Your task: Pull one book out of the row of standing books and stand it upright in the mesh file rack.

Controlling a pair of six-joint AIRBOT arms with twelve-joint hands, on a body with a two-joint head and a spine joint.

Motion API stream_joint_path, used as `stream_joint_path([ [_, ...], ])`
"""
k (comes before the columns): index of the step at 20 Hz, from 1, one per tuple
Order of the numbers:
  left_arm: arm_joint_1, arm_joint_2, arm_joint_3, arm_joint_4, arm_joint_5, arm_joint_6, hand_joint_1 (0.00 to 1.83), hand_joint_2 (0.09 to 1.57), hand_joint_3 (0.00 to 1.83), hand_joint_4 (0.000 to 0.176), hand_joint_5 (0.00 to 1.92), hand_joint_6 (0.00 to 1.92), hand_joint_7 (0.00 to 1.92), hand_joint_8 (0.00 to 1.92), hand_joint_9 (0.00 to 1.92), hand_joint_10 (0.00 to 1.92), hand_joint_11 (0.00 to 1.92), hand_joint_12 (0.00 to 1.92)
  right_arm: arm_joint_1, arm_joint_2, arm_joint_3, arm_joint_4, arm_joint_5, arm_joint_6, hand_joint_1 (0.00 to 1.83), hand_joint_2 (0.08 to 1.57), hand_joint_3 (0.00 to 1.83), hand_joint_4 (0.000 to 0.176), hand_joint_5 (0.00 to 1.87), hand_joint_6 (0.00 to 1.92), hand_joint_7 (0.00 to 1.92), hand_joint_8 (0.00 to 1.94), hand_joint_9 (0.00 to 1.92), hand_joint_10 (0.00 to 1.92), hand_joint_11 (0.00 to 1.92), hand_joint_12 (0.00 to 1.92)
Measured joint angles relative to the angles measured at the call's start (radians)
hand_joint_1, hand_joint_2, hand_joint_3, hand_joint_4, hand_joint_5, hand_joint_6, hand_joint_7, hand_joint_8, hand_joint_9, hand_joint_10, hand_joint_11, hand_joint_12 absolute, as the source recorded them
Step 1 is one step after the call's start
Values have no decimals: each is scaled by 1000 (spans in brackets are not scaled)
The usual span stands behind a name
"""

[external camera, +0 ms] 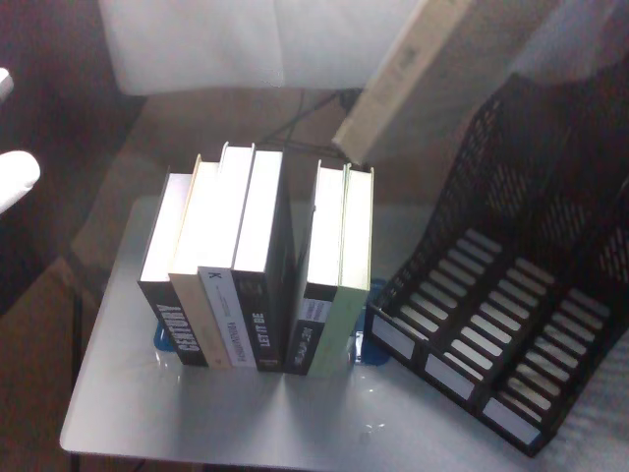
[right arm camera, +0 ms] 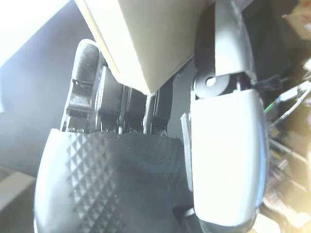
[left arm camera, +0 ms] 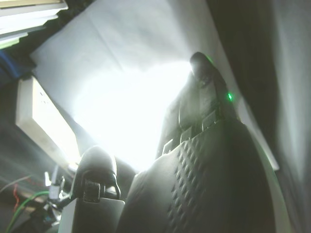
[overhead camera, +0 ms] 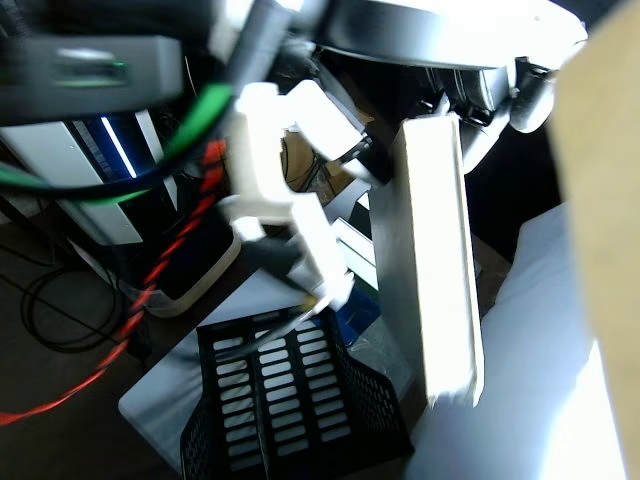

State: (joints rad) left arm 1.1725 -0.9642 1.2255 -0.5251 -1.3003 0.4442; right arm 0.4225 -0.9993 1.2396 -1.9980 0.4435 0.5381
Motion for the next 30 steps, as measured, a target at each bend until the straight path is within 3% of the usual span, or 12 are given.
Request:
stream_joint_path([
  [1, 0, 0, 0, 2, 2, 0, 0, 1374, 0, 11, 41, 3, 41, 4, 48, 3, 0, 466, 2, 14, -5, -23, 4, 20, 1358, 1172, 6, 0, 820, 1213, 948, 1139, 698, 1437, 25, 1919],
  [3, 0, 0, -1, 2, 6, 0, 0, 1356, 0, 13, 35, 3, 32, 2, 31, 3, 0, 335, 17, 29, -7, -79, 3, 69, 1356, 1182, 4, 0, 795, 1203, 890, 1132, 754, 1525, 366, 1921],
  [7, 0, 1, -5, 7, 6, 0, 0, 1339, 0, 40, 34, 3, 29, 2, 31, 10, 0, 374, 22, 56, -20, -200, 6, 170, 1351, 1195, 3, 0, 768, 1276, 894, 1226, 695, 1453, 30, 1904],
  [10, 0, 2, -7, 5, 7, 0, 0, 1334, 1, 64, 17, 0, 1, 0, 6, 3, 0, 417, 37, 76, -31, -297, 16, 256, 1357, 1185, 0, 0, 797, 1179, 877, 1208, 760, 1478, 391, 1881],
  [12, 0, 2, -7, 8, 7, 0, 0, 1335, 1, 79, 3, 0, 0, 0, 0, 0, 0, 249, 43, 87, -39, -378, 18, 310, 1356, 1185, 0, 0, 806, 1148, 880, 1224, 737, 1497, 293, 1902],
  [15, 0, 2, -8, 4, 7, 0, 0, 1368, 11, 46, 22, 9, 2, 1, 5, 2, 0, 257, 43, 97, -43, -440, 24, 347, 1354, 1186, 0, 0, 858, 1022, 868, 1271, 726, 1570, 355, 1919],
  [16, 0, 5, -13, 2, 8, 0, 53, 1386, 5, 19, 62, 10, 27, 2, 24, 8, 0, 313, 43, 96, -43, -454, 24, 360, 1233, 1198, 5, 0, 821, 1103, 850, 1388, 716, 1568, 408, 1921],
  [18, 0, 7, -14, 6, 7, 0, 107, 1386, 1, 0, 88, 4, 41, 1, 33, 7, 0, 242, 43, 96, -43, -483, 29, 381, 1343, 1212, 0, 0, 751, 1189, 824, 1314, 711, 1578, 420, 1920],
  [21, 0, 7, -18, -6, 8, 0, 108, 1371, 0, 12, 90, 2, 50, 3, 40, 8, 0, 227, 34, 84, -43, -520, 24, 387, 1360, 1192, 0, 0, 743, 1130, 869, 1197, 792, 1549, 668, 1811],
  [23, 0, 7, -18, -4, 7, 0, 94, 1384, 1, 11, 73, 0, 34, 0, 24, 0, 0, 237, 3, 58, -39, -539, 29, 394, 1356, 1200, 1, 0, 736, 1168, 844, 1237, 768, 1556, 615, 1767],
  [26, 0, 7, -18, -6, 8, 1, 44, 1352, 0, 50, 52, 0, 35, 0, 24, 1, 0, 248, -43, 21, -23, -559, 35, 400, 1357, 1186, 0, 0, 801, 1135, 861, 1204, 766, 1526, 559, 1798],
  [30, 0, 7, -19, -11, 8, 3, 29, 1339, 0, 64, 30, 2, 1, 0, 0, 0, 0, 29, -83, 0, -11, -592, 37, 403, 1355, 1180, 0, 0, 812, 1278, 837, 1136, 805, 1422, 633, 1701],
])
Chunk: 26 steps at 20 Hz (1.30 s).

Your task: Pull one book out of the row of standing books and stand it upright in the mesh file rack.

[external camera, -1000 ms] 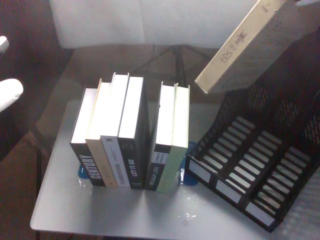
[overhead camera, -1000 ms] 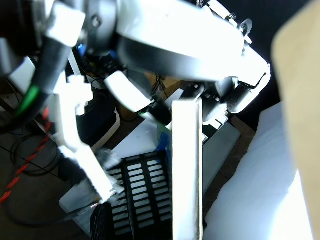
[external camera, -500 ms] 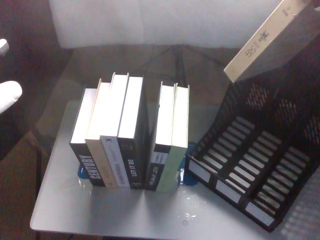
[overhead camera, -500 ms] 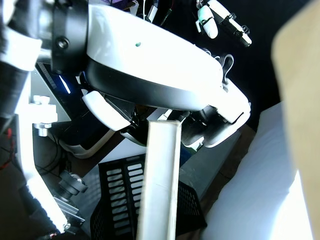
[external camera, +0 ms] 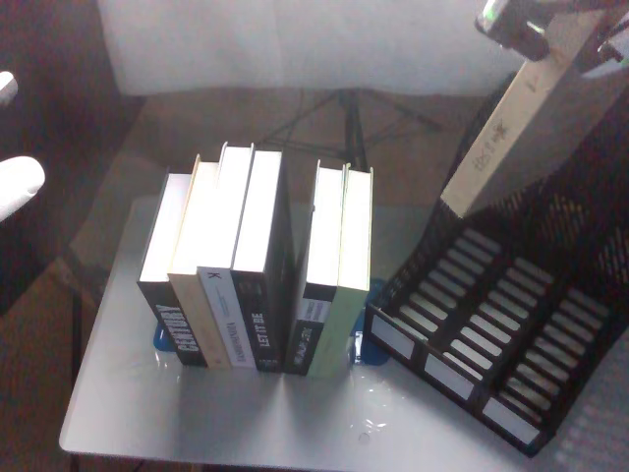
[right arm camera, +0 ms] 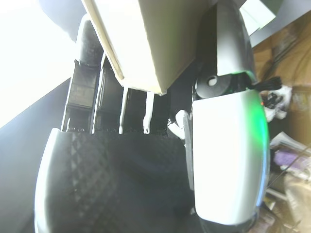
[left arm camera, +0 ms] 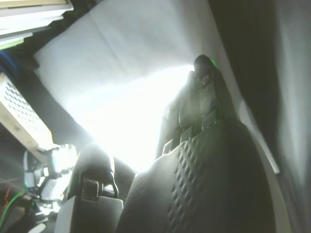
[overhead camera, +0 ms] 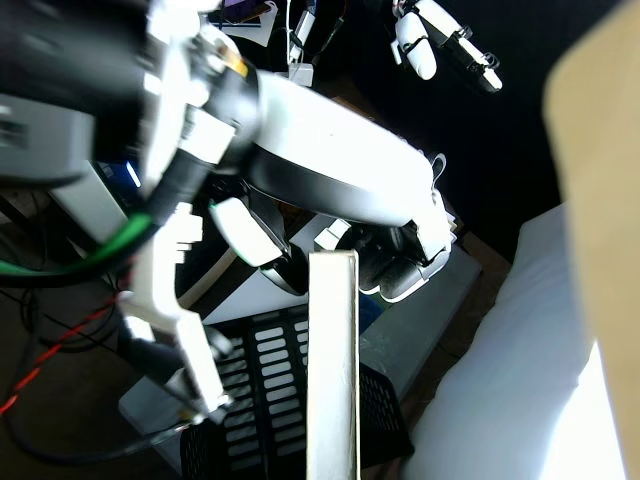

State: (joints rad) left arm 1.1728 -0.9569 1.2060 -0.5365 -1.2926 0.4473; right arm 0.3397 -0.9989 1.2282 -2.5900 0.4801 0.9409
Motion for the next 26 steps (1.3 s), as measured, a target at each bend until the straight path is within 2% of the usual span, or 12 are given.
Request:
stream_joint_path([
  [4, 6, 0, 0, -3, 1, 0, 22, 1339, 1, 77, 30, 1, 0, 0, 0, 0, 0, 0, -38, -26, 29, -48, -16, 17, 1363, 1166, 0, 0, 855, 1160, 862, 1114, 823, 1414, 680, 1617],
  [5, 8, 0, 0, -6, 0, -1, 13, 1337, 0, 81, 22, 0, 0, 0, 0, 0, 0, 0, -50, -35, 32, -57, -17, 17, 1460, 1157, 0, 0, 854, 1091, 859, 1074, 862, 1303, 671, 1716],
  [8, 14, 0, -3, -5, 1, -3, 15, 1338, 0, 88, 17, 0, 0, 0, 0, 0, 0, 0, -82, -63, 32, -85, -23, 20, 1482, 1151, 0, 0, 845, 1039, 864, 1065, 892, 1274, 685, 1733],
  [9, 16, 0, -4, -6, 2, -3, 2, 1338, 0, 90, 9, 0, 0, 0, 0, 0, 4, 2, -94, -71, 31, -96, -31, 21, 1389, 1161, 4, 0, 793, 1109, 842, 1151, 913, 1350, 786, 1606],
  [12, 17, 0, -4, -11, 2, -3, 0, 1328, 0, 94, 15, 3, 0, 0, 0, 0, 1, 1, -122, -92, 45, -105, -39, 24, 1378, 1154, 0, 0, 782, 1061, 881, 1171, 963, 1358, 893, 1611],
  [14, 18, -2, -4, -12, 2, -3, 0, 1321, 0, 107, 15, 3, 0, 0, 0, 0, 0, 0, -142, -105, 61, -111, -59, 23, 1237, 1182, 6, 0, 768, 1159, 941, 1266, 1006, 1289, 904, 1631],
  [15, 19, -5, -4, -13, 0, -3, 0, 1327, 0, 100, 21, 5, 0, 0, 0, 0, 0, 0, -152, -111, 67, -116, -64, 23, 1350, 1190, 5, 0, 719, 1229, 825, 1210, 868, 1430, 769, 1633],
  [16, 19, -8, -3, -13, 2, -3, 0, 1330, 0, 98, 22, 5, 0, 0, 0, 0, 0, 0, -163, -118, 74, -117, -63, 23, 1352, 1197, 3, 0, 707, 1286, 799, 1204, 855, 1430, 734, 1617],
  [18, 19, -11, -3, -12, 2, -4, 1, 1327, 0, 105, 24, 5, 0, 0, 0, 0, 0, 0, -182, -140, 91, -120, -70, 23, 1341, 1222, 1, 0, 695, 1349, 750, 1254, 782, 1502, 628, 1628],
  [22, 20, -14, 5, -14, 2, -6, 4, 1341, 3, 86, 33, 6, 6, 2, 0, 0, 31, 16, -211, -190, 127, -122, -83, 23, 1359, 1173, 0, 0, 772, 1206, 866, 1132, 851, 1387, 686, 1599],
  [24, 20, -23, 7, -17, 3, -9, 0, 1341, 3, 91, 21, 0, 2, 0, 3, 1, 42, 26, -219, -205, 142, -127, -88, 23, 1350, 1202, 2, 0, 703, 1268, 812, 1248, 808, 1457, 666, 1672],
  [26, 23, -25, 7, -12, 6, -9, 0, 1333, 0, 99, 10, 0, 0, 0, 0, 0, 14, 23, -238, -220, 159, -135, -101, 23, 1344, 1212, 1, 0, 686, 1329, 795, 1245, 794, 1453, 625, 1658],
])
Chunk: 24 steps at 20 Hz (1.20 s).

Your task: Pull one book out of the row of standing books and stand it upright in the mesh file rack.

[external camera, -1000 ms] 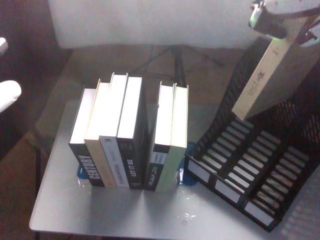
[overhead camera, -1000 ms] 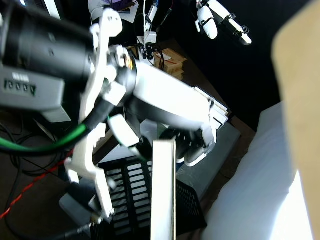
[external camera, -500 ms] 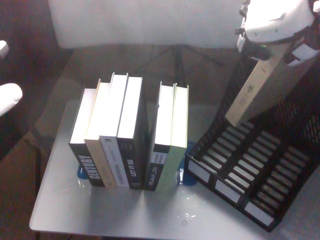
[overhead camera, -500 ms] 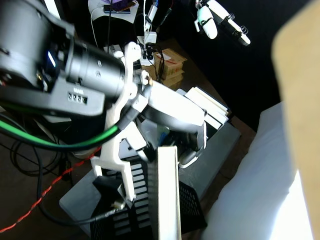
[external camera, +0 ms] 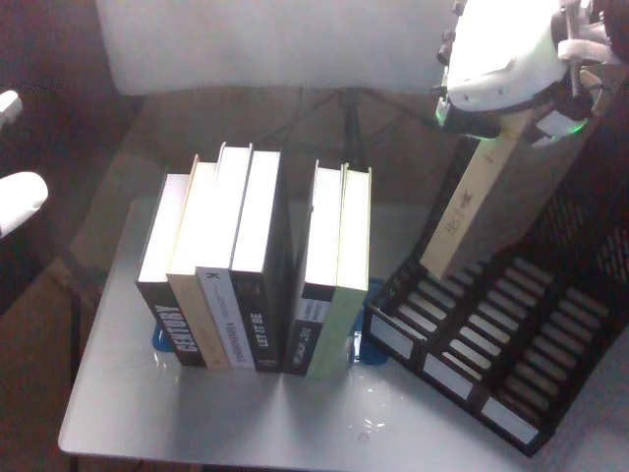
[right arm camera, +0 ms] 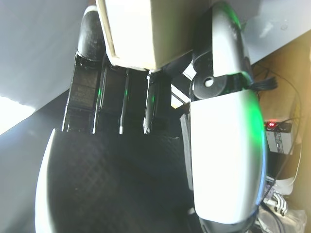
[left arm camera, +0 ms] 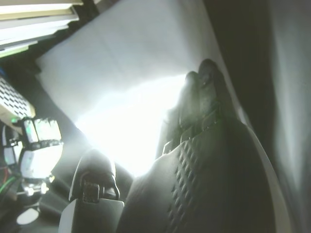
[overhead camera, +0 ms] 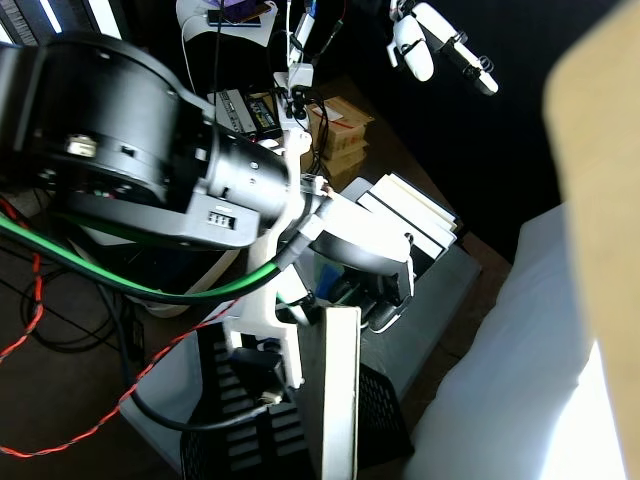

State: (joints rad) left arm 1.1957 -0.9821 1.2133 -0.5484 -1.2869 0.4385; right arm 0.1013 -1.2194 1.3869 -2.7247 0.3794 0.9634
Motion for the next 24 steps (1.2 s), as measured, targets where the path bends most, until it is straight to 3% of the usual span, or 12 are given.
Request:
stream_joint_path([
  [2, 0, -1, 6, -2, -1, -3, 0, 1338, 0, 93, 22, 6, 4, 1, 0, 0, 1, 141, -13, -7, 11, -8, 8, 0, 1355, 1187, 0, 0, 725, 1238, 847, 1184, 846, 1397, 694, 1630],
  [4, 3, -1, 6, -5, -2, -3, 0, 1333, 0, 89, 24, 1, 5, 0, 0, 0, 0, 126, -13, -7, 15, -14, 8, 0, 1347, 1205, 3, 0, 707, 1288, 838, 1232, 760, 1469, 573, 1718],
  [5, 3, -1, 6, -4, 0, -4, 0, 1339, 2, 85, 25, 1, 4, 0, 0, 0, 0, 123, -13, -7, 16, -25, 1, 0, 1170, 1258, 9, 0, 673, 1414, 753, 1373, 625, 1267, 414, 1751],
  [6, 3, -1, 6, -4, 0, -4, 0, 1341, 0, 89, 27, 1, 3, 0, 0, 0, 0, 67, -14, -7, 16, -34, -2, -1, 1151, 1249, 3, 11, 730, 1393, 738, 1347, 642, 1075, 435, 1689],
  [7, 6, -1, 8, -4, -1, -7, 0, 1342, 0, 90, 27, 1, 3, 0, 0, 0, 0, 55, -18, -7, 19, -39, -8, -1, 1144, 1264, 3, 0, 721, 1462, 695, 1356, 600, 994, 399, 1681],
  [8, 6, -1, 8, -5, -1, -7, 9, 1359, 0, 76, 40, 5, 17, 6, 9, 3, 0, 252, -19, -7, 21, -45, -7, 2, 1238, 1176, 0, 0, 466, 901, 459, 720, 402, 866, 140, 1662],
  [9, 6, -1, 8, -6, 0, -7, 8, 1362, 0, 74, 43, 3, 20, 2, 7, 2, 0, 360, -22, -7, 21, -54, -3, 4, 1241, 1170, 0, 0, 399, 633, 411, 367, 282, 790, 27, 1603],
  [11, 6, -1, 8, -6, 0, -7, 21, 1361, 0, 71, 47, 3, 19, 1, 0, 0, 0, 379, -22, -7, 28, -71, -9, 6, 1166, 1175, 0, 0, 454, 314, 413, 79, 170, 683, 0, 1463],
  [13, 10, -10, 10, -10, -5, -11, 16, 1363, 0, 81, 39, 1, 7, 7, 0, 0, 0, 246, -26, -7, 28, -75, -18, 10, 1169, 1166, 0, 0, 514, 161, 432, 13, 176, 663, 0, 1430],
  [18, 14, -13, 10, -10, -5, -11, 0, 1349, 0, 92, 24, 0, 7, 0, 0, 0, 0, 271, -36, -5, 28, -78, -9, 24, 1167, 1141, 0, 0, 561, 105, 475, 10, 233, 696, 0, 1510],
  [20, 14, -13, 10, -9, -5, -11, 10, 1355, 0, 79, 34, 1, 12, 0, 0, 0, 0, 266, -41, -3, 28, -78, -16, 28, 1142, 1132, 0, 0, 522, 78, 452, 0, 220, 692, 0, 1495],
  [24, 14, -13, 10, -9, -5, -13, 0, 1352, 0, 82, 31, 1, 13, 1, 0, 0, 0, 256, -45, 4, 27, -79, -14, 42, 1088, 1142, 0, 0, 465, 31, 412, 1, 242, 567, 0, 1458],
])
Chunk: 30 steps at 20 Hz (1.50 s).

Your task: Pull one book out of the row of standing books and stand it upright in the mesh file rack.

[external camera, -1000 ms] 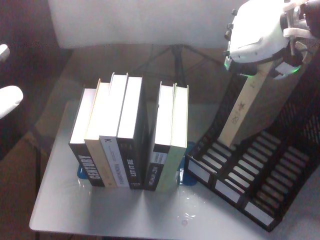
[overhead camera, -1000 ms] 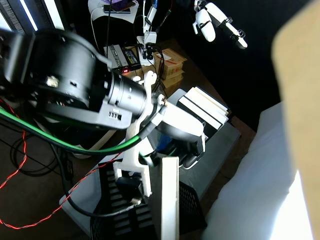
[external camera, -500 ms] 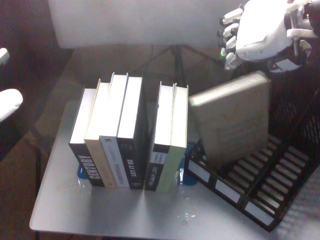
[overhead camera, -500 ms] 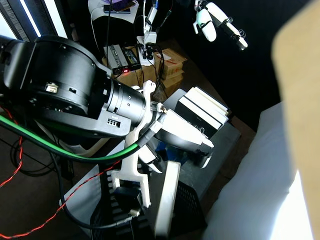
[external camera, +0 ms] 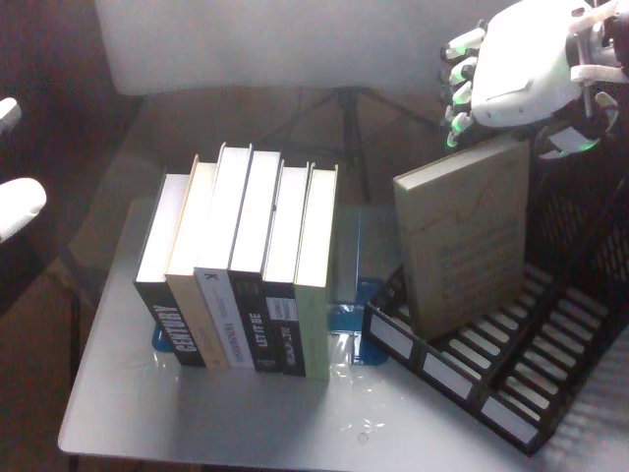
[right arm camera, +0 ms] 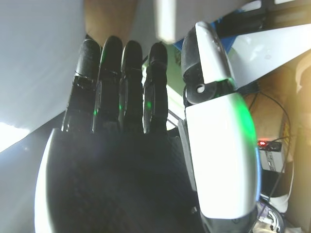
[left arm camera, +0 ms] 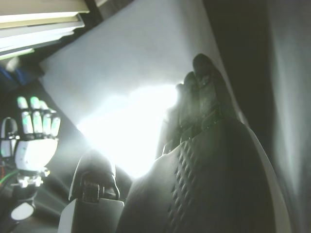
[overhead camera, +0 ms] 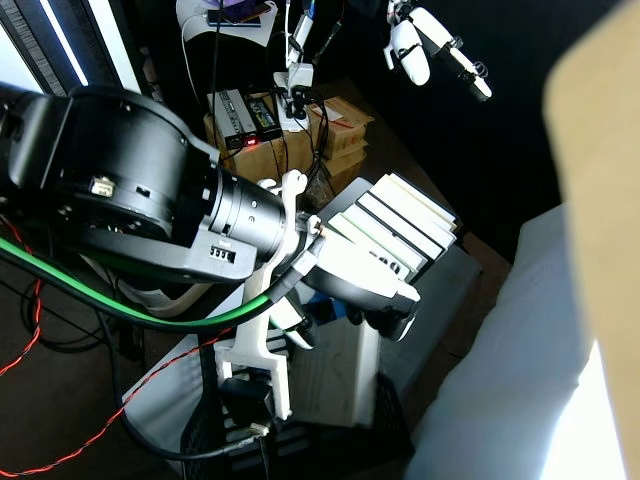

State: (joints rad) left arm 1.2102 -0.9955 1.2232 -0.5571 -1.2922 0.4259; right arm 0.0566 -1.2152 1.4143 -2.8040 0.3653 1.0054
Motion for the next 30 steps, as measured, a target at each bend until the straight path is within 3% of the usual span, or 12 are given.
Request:
stream_joint_path([
  [3, 0, 0, 0, -1, 0, -2, 0, 1363, 0, 76, 30, 0, 12, 0, 0, 0, 0, 178, 0, 41, -30, 5, -6, 60, 951, 1207, 9, 0, 341, 5, 314, 0, 181, 461, 0, 1347],
  [5, 0, 0, -1, 5, -1, -6, 0, 1369, 1, 69, 31, 0, 12, 0, 0, 0, 0, 155, -6, 82, -62, 75, -24, 64, 676, 1319, 5, 0, 88, 0, 83, 0, 66, 149, 0, 731],
  [7, -12, 0, -1, 28, 3, -8, 34, 1372, 1, 82, 13, 9, 0, 0, 0, 0, 0, 0, -19, 121, -75, 379, -38, -100, 595, 1327, 3, 0, 30, 0, 19, 0, 32, 84, 0, 621],
  [10, -56, 3, -1, 89, 0, -8, 81, 1389, 3, 53, 30, 9, 14, 2, 0, 0, 9, 4, -34, 139, -72, 753, -22, -250, 489, 1346, 3, 4, 0, 0, 0, 0, 15, 8, 0, 433],
  [11, -69, 6, -1, 118, 0, -8, 88, 1388, 2, 51, 30, 8, 10, 0, 0, 0, 11, 6, -51, 146, -67, 933, -10, -342, 410, 1342, 0, 68, 0, 0, 0, 0, 16, 7, 0, 657],
  [12, -82, 10, -1, 140, 4, -8, 89, 1376, 0, 47, 40, 10, 23, 5, 2, 1, 50, 27, -71, 151, -59, 1094, 8, -461, 413, 1351, 3, 73, 0, 0, 0, 0, 22, 10, 0, 700],
  [14, -133, 18, 4, 192, 23, -9, 108, 1374, 5, 20, 57, 1, 58, 3, 40, 2, 1, 381, -101, 178, -65, 1312, 38, -595, 415, 1359, 0, 44, 0, 0, 0, 0, 49, 21, 0, 663],
  [20, -327, 26, 23, 468, 89, -39, 74, 1364, 0, 42, 36, 0, 48, 0, 26, 1, 0, 476, -231, 311, -157, 1885, 125, -927, 381, 1354, 0, 49, 0, 0, 0, 0, 93, 37, 0, 772],
  [21, -345, 26, 25, 499, 102, -44, 43, 1346, 0, 76, 6, 0, 9, 0, 4, 0, 0, 279, -269, 321, -164, 1966, 146, -973, 157, 1410, 10, 3, 0, 0, 0, 0, 18, 7, 0, 154],
  [22, -364, 21, 33, 525, 114, -55, 11, 1329, 0, 72, 0, 0, 0, 0, 0, 0, 0, 129, -309, 332, -174, 2038, 164, -1017, 170, 1396, 0, 0, 0, 0, 0, 0, 0, 0, 0, 5],
  [23, -377, 16, 37, 533, 123, -60, 30, 1353, 3, 54, 0, 0, 0, 0, 0, 0, 0, 54, -336, 340, -186, 2092, 174, -1055, 184, 1385, 0, 0, 0, 0, 0, 0, 0, 0, 0, 0],
  [30, -409, -3, 40, 629, 148, -104, 0, 1311, 0, 72, 0, 0, 0, 0, 0, 0, 0, 0, -518, 363, -254, 2325, 328, -1167, 250, 1367, 0, 0, 0, 0, 0, 0, 0, 0, 0, 0],
])
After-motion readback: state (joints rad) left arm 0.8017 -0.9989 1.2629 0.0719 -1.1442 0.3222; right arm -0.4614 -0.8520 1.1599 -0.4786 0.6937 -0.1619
